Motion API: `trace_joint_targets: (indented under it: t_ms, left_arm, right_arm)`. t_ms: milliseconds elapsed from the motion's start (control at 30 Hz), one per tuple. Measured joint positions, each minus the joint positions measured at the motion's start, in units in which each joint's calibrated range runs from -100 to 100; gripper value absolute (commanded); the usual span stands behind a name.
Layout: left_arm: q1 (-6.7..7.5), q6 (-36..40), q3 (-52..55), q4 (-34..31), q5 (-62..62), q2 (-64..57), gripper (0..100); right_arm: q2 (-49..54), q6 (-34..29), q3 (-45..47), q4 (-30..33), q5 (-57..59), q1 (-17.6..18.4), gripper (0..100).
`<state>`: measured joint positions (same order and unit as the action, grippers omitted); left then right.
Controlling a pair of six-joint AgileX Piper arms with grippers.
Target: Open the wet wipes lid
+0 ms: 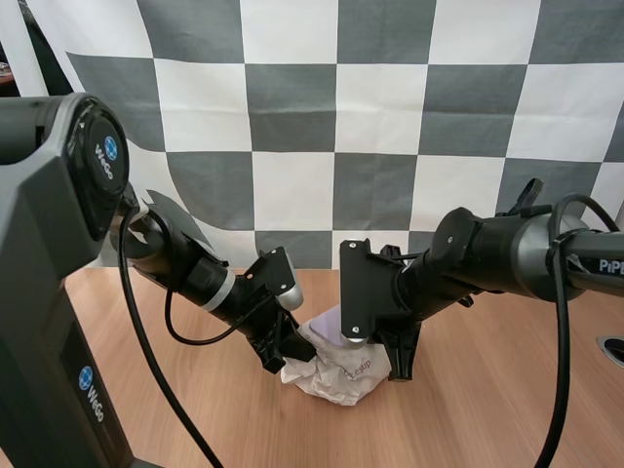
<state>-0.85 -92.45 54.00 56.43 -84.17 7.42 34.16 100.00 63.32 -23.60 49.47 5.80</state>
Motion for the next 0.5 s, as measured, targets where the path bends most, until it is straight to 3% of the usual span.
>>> trace_joint_targets:
  t_ms: [400,500]
  left_arm:
    - [0.0,0.0,0.0,-1.43,0.0,0.0,0]
    - [0.0,0.0,0.0,-1.43,0.0,0.0,0]
  right_arm:
    - [0.0,0.0,0.0,3.89,-2.32,0.0,42]
    - [0.0,0.0,0.0,3.89,-1.27,0.0,28]
